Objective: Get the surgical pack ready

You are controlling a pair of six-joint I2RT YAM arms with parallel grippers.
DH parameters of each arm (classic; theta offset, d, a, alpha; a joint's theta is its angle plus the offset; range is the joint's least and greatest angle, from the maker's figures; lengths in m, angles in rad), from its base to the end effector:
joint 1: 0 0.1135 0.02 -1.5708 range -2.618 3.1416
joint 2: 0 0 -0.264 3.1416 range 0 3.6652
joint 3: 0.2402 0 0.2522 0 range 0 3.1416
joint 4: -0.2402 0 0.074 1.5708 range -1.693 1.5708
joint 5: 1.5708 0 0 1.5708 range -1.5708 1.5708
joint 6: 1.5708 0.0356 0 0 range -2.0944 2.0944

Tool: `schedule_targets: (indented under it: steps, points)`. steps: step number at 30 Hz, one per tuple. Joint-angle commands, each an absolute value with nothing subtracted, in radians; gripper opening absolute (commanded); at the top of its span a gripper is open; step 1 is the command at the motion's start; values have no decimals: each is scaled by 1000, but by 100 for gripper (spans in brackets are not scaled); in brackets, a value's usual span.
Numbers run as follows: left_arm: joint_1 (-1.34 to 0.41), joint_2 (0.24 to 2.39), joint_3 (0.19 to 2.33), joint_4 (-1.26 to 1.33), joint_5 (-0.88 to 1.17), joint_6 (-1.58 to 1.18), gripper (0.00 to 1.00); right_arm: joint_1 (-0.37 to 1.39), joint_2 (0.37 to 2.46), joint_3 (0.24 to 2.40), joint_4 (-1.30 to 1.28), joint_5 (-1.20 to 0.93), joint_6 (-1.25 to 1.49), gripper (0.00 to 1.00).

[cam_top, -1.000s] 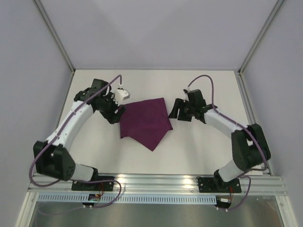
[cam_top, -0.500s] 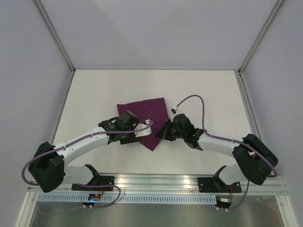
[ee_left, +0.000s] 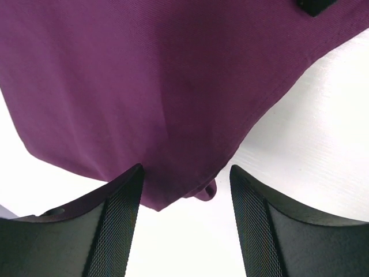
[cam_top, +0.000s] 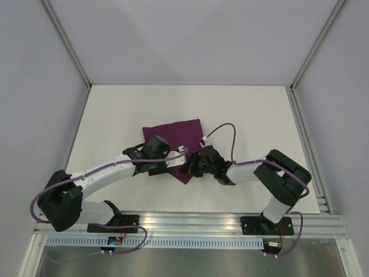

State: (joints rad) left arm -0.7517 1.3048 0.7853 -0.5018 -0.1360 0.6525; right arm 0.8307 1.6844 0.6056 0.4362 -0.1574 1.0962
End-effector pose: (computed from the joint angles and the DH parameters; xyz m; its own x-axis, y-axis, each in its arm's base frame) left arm 0.1860 -0.1673 0.2055 -0.1156 0.9315 -0.3448 0.8747 0.2599 0.4090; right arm 0.2022 0.2296 0.1228 -0.9086 0.3078 -0.2823 -0.0125 0.6556 0.7550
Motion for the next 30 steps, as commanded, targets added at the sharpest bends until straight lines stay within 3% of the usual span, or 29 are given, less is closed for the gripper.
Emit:
schedule_targets:
  steps: [1,5,12,20,25,30]
  points:
    - [-761,1278,761,-471,-123,640,70,847,1710,632,529,-101,1134,0]
    - [-765,1273,727,-402,-155,652,63,850,1741,629,563,-97,1161,1]
    - [-775,1264,684,-321,-213,658,38,851,1802,635,609,-103,1190,1]
    - [-776,1198,681,-335,-198,635,37,862,1816,657,601,-104,1184,0]
    - [-775,1218,687,-328,-226,643,3,862,1828,669,617,-103,1192,0]
    - [-775,1184,718,-360,-193,606,0,861,1836,710,663,-135,1184,0]
